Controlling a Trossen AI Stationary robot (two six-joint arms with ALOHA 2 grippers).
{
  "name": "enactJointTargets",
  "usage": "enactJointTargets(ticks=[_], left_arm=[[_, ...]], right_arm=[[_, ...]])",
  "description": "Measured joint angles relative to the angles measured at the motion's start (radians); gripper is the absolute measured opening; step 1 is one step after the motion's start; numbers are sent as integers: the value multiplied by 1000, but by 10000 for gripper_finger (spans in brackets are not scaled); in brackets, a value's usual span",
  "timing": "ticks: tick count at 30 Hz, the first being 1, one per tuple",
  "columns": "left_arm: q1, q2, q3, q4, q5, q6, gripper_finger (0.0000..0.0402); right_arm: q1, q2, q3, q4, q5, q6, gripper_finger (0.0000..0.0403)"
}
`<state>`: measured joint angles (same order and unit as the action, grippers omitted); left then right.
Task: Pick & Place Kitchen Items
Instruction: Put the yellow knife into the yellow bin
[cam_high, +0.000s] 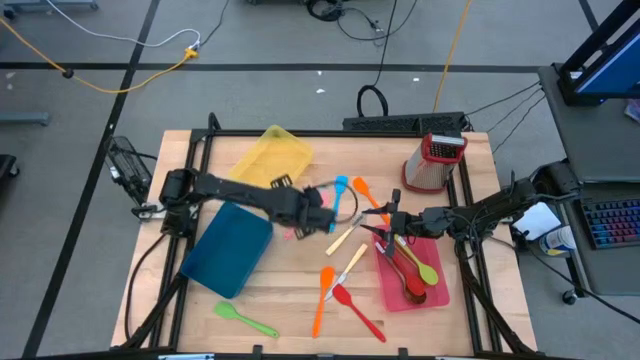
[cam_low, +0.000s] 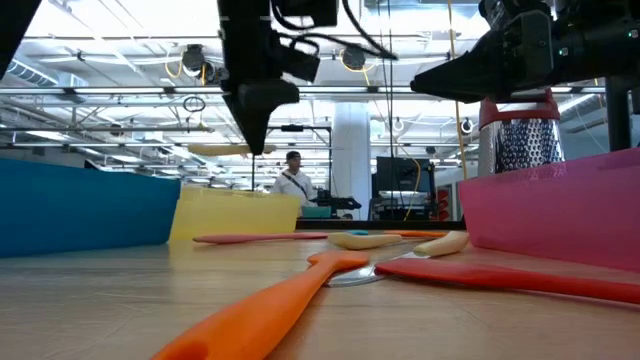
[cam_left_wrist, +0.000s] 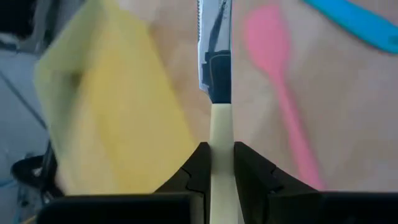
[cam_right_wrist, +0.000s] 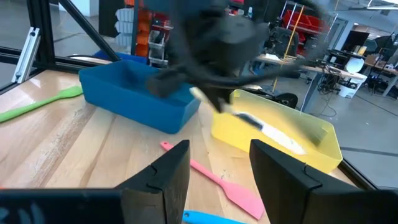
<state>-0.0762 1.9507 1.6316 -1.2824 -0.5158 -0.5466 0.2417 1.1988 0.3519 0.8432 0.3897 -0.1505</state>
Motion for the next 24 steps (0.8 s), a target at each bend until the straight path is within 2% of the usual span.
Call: enactJointTargets(ticks=[11,18,24], left_arm=[[277,-1,0,-54,-42,87,46],[448,-3,-93,67,67,169,47],[526,-3,-235,241,168,227,47]], right_arm=[[0,0,0,-3,0,0,160],[0,0,0,-10,0,0,160],[0,0,0,-20,0,0,160]])
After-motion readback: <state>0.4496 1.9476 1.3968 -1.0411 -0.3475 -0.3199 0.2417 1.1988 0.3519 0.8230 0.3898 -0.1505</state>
